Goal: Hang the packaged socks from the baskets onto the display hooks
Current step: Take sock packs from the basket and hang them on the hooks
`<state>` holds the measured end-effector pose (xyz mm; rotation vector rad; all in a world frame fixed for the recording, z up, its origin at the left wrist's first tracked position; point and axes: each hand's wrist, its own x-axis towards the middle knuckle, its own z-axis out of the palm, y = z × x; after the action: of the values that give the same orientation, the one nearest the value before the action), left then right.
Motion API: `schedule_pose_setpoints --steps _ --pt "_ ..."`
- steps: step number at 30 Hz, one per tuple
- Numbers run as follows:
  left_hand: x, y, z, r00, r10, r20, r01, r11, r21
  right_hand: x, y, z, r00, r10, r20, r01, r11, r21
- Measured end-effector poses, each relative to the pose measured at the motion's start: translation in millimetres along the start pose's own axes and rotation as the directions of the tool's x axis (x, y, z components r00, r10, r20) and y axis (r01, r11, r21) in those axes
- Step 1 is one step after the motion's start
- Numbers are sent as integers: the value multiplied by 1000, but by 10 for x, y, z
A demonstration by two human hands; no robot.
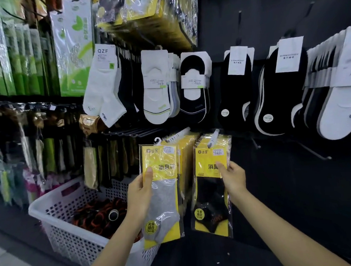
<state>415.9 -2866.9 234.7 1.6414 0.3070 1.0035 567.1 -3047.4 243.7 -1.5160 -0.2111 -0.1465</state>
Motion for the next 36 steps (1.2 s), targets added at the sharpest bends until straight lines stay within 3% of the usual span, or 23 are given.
schedule_pose_setpoints --steps 7,12,16,19,21,24,29,36 --pt "-23 -14 126 999 -2 52 3 1000 -24 12 189 -76 979 124 -161 -128 992 -15" --pt "-79 -26 234 995 -1 103 5 999 -33 -163 211 -197 982 46 -186 -61 995 -75" --pt "-134 -8 402 981 -29 193 41 997 -58 -395 72 -152 998 -61 -34 61 998 2" --pt "-177 18 581 944 -62 324 80 996 -42 -541 -51 -92 980 -58 192 35 992 121" --pt "-218 46 685 915 -89 393 111 993 -33 -584 -83 -93 970 -48 240 -4 977 213" --pt "-253 99 751 907 -99 409 146 985 -86 -589 -79 -150 978 -46 202 -14 958 288" --pt "-248 157 725 901 -115 418 179 977 -119 -470 -76 -239 995 -78 54 63 970 235" --pt "-191 60 727 903 -115 415 167 982 -89 -279 -78 -90 998 -39 51 32 991 129"
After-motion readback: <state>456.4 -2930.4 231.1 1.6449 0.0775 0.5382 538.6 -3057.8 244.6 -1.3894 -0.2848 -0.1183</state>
